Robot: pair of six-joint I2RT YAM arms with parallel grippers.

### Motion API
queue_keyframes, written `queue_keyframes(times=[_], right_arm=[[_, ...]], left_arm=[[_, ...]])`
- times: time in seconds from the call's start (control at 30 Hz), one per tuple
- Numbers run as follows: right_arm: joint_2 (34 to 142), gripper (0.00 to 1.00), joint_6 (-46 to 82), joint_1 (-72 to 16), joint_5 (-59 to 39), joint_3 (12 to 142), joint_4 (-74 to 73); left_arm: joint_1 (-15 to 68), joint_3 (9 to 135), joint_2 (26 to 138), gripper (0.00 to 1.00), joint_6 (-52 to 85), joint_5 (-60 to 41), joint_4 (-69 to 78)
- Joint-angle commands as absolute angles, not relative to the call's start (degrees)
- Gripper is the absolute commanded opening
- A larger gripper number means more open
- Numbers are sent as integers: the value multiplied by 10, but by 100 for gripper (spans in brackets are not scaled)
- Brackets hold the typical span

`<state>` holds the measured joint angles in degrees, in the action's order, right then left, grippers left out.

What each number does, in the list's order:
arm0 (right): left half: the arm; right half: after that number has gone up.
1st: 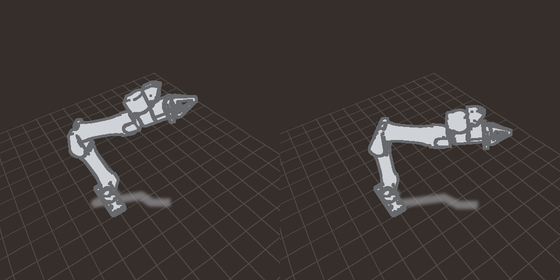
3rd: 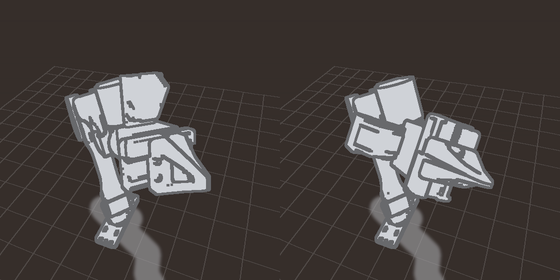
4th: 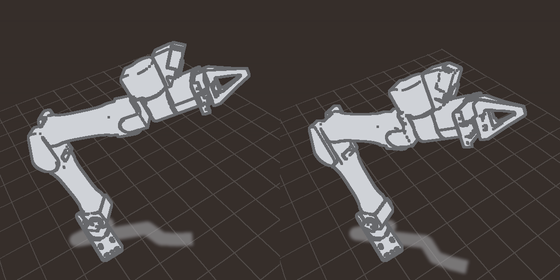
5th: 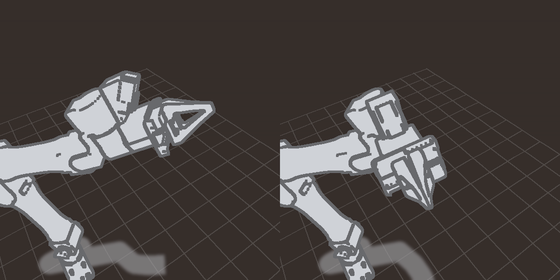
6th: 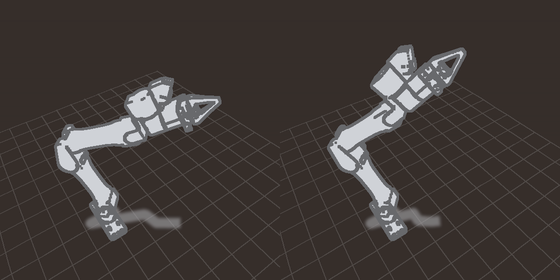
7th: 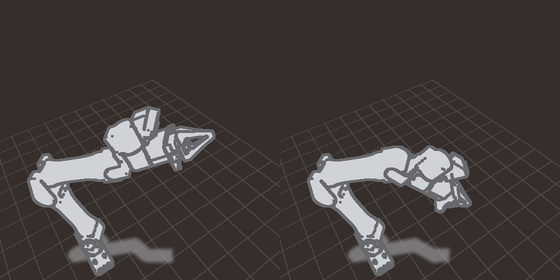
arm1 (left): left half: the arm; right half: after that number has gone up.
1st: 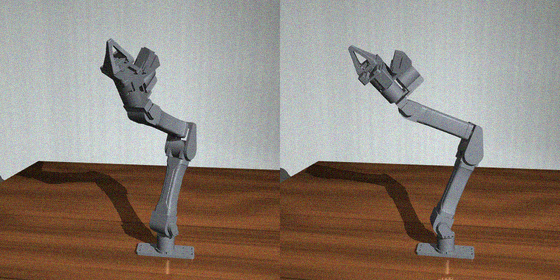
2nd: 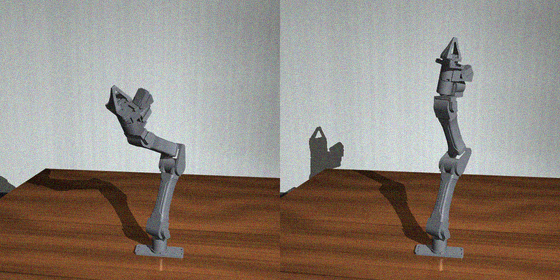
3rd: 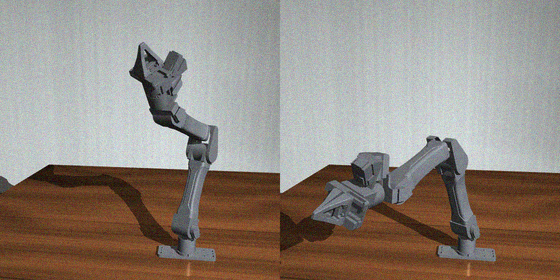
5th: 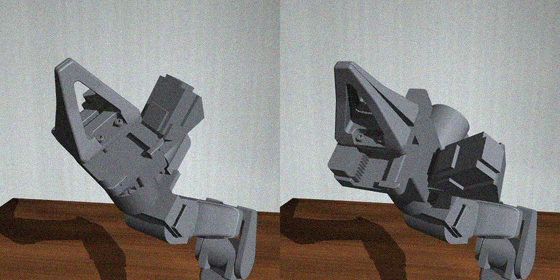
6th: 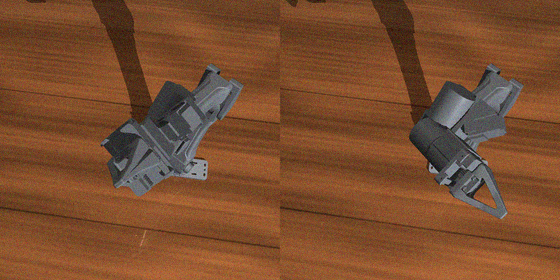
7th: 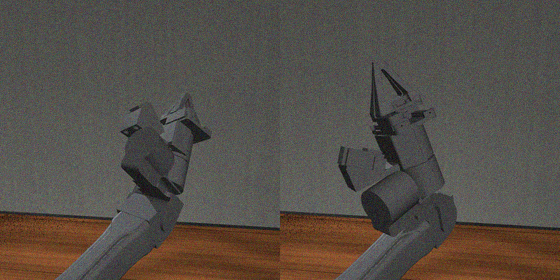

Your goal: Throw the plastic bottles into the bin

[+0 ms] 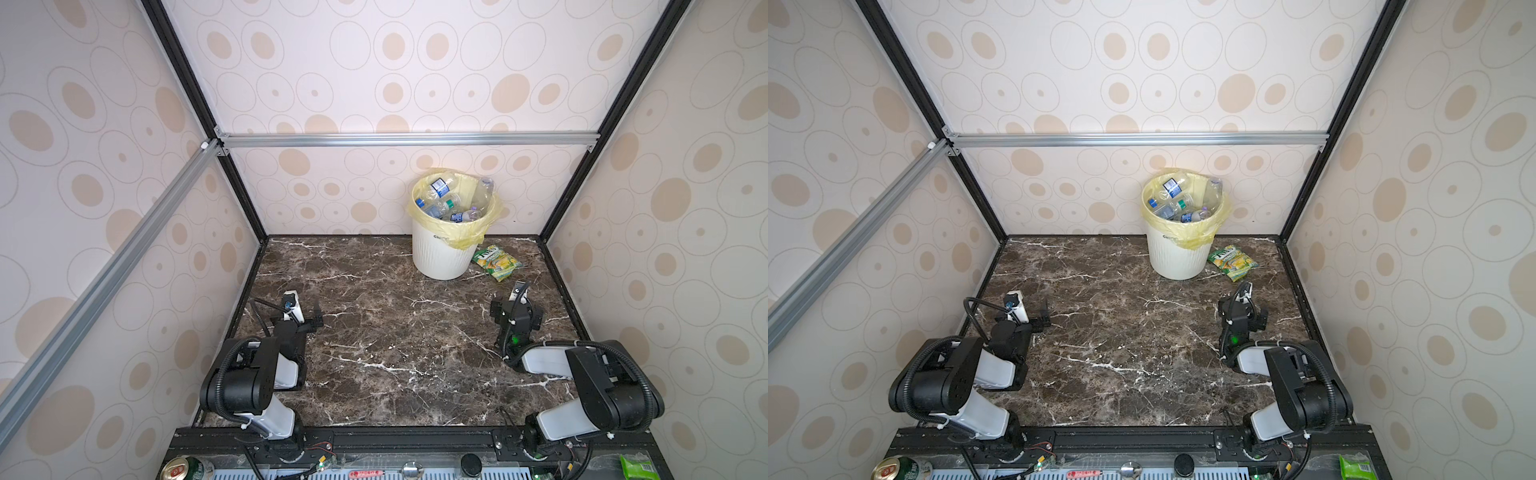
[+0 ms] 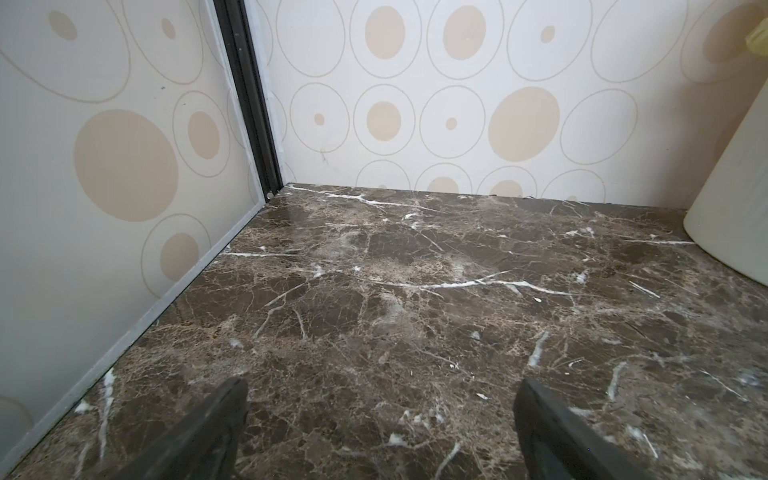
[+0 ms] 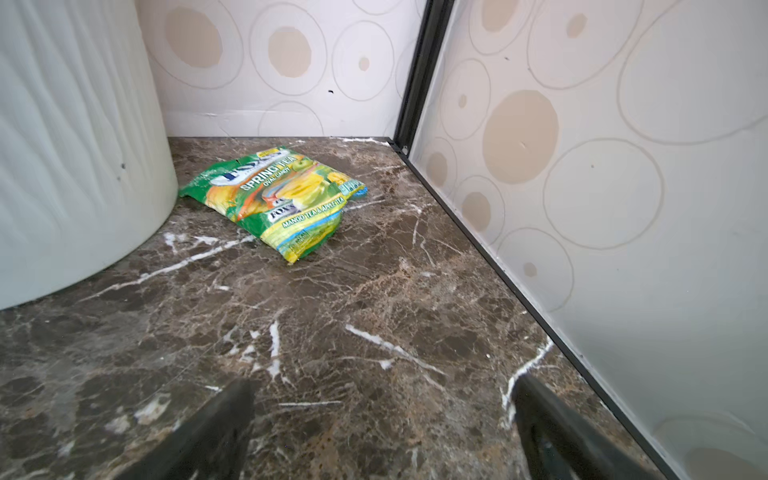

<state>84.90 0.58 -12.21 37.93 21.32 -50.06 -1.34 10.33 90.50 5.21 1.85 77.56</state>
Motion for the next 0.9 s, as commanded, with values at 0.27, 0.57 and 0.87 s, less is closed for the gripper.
queue_keyframes(times=[0.27, 0.57, 0.87], right_arm=[[872, 100, -6, -91, 231, 208, -507], [888, 100, -3, -70, 205, 222, -507], [886, 100, 0, -70, 203, 224, -503]], left_arm=[[12, 132, 905, 99, 7, 35, 772], [15, 132, 906, 99, 5, 40, 771], [24, 135, 909, 99, -1, 49, 767]])
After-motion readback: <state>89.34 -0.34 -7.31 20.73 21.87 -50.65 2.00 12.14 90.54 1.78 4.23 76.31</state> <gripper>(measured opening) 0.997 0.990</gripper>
